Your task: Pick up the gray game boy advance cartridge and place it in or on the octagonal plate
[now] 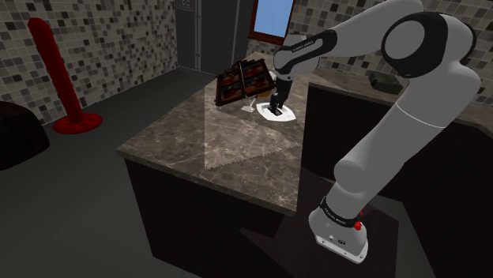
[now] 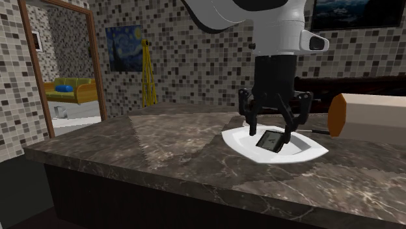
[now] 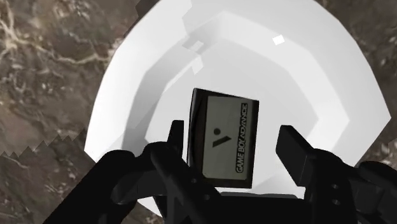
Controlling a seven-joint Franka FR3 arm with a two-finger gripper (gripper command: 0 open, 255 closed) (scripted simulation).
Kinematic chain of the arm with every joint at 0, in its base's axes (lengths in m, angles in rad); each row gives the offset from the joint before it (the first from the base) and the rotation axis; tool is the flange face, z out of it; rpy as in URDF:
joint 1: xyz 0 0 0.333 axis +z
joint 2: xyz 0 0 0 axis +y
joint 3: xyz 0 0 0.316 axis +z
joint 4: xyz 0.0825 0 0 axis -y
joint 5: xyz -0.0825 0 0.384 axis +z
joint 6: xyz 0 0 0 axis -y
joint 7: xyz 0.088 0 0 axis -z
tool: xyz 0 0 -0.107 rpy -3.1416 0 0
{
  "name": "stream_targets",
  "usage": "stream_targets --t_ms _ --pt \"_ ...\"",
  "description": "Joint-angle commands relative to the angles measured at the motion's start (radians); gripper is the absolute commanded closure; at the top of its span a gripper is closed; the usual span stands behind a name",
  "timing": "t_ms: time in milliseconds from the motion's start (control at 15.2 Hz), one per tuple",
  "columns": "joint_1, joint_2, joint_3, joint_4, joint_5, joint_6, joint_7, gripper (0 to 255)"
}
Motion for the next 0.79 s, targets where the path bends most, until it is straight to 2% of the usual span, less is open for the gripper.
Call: stream_targets --t_ms 0,264,528,726 --pt "0.000 0.000 0.000 0.000 0.000 0.000 0.000 0" --pt "0.000 0.000 0.000 0.000 0.000 0.000 0.000 0" --pt "0.002 -0.048 0.004 0.080 -0.003 -0.128 0.003 0" --pt "0.002 -0.048 0.004 0.080 -0.003 -0.128 0.003 0"
